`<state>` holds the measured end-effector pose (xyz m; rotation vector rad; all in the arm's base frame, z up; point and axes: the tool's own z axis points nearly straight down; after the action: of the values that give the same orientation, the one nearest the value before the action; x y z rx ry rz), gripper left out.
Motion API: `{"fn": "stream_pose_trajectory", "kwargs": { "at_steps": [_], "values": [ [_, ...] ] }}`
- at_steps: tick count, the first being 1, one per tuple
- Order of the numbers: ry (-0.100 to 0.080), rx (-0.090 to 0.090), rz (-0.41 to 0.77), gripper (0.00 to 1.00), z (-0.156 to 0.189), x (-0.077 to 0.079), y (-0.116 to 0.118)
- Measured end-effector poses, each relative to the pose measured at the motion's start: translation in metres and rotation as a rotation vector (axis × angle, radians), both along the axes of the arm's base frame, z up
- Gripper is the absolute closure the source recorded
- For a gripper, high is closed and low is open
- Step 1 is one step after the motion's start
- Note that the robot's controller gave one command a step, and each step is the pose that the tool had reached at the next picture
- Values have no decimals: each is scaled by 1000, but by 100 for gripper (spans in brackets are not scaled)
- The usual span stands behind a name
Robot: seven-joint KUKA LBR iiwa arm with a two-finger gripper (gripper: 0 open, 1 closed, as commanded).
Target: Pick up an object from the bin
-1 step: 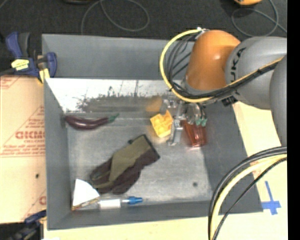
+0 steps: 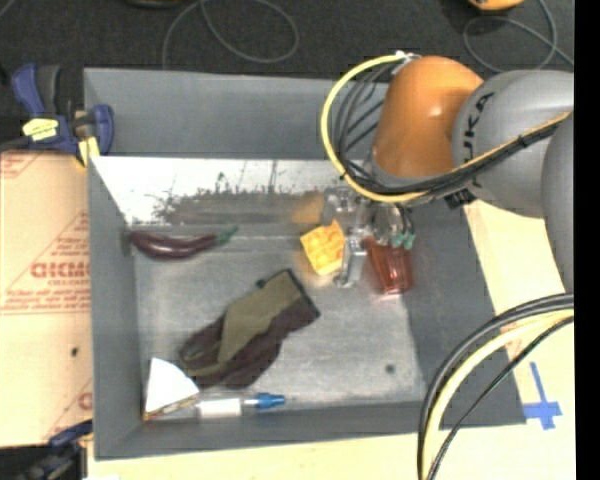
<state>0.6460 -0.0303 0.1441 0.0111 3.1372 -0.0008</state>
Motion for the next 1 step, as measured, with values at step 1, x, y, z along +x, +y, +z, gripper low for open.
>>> {"fn": "stream_pose_trajectory", "kwargs": {
  "at_steps": [1],
  "values": [
    [0,-1,57,0,-5,-6,-3]
  ]
}}
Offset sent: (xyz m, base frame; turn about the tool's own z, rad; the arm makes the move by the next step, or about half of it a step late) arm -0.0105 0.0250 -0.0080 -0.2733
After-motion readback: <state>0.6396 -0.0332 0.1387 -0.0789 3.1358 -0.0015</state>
